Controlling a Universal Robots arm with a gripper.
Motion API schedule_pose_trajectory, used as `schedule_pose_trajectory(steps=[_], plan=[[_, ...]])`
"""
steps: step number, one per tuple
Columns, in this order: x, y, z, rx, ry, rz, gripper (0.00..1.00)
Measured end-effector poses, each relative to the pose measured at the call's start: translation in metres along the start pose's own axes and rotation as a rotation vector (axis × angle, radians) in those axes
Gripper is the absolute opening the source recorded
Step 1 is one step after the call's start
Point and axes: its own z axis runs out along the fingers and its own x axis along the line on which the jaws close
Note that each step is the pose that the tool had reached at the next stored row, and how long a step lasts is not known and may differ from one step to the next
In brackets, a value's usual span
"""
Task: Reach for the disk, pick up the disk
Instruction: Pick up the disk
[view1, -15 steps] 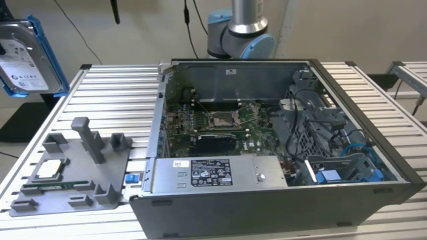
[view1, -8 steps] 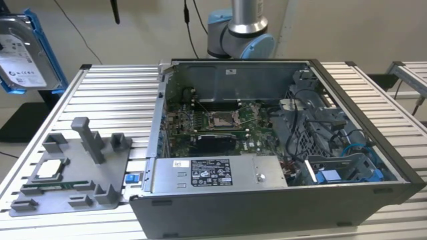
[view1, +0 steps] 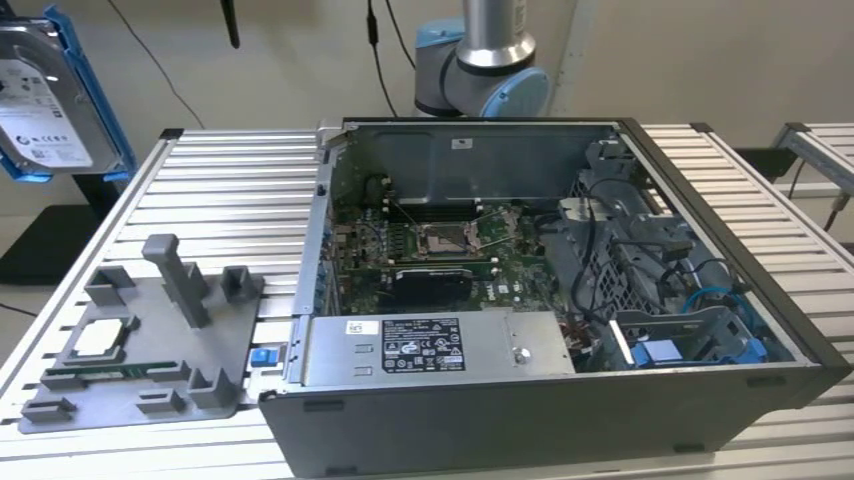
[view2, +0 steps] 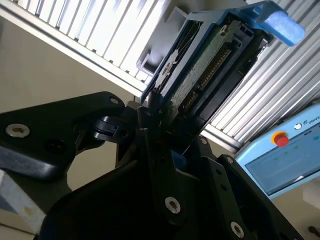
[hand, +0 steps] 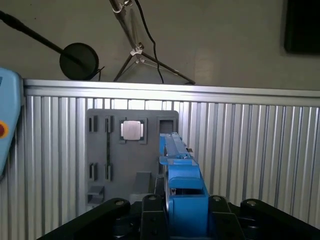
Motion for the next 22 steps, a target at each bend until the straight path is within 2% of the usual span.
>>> schedule_pose_trajectory(steps=[15, 22], plan=[[-0.0011, -0.0004, -0.0371, 0.0001, 0.0, 0.0, 0.0], [-0.0014, -0.0006, -0.0489, 0.0001, 0.0, 0.0, 0.0]])
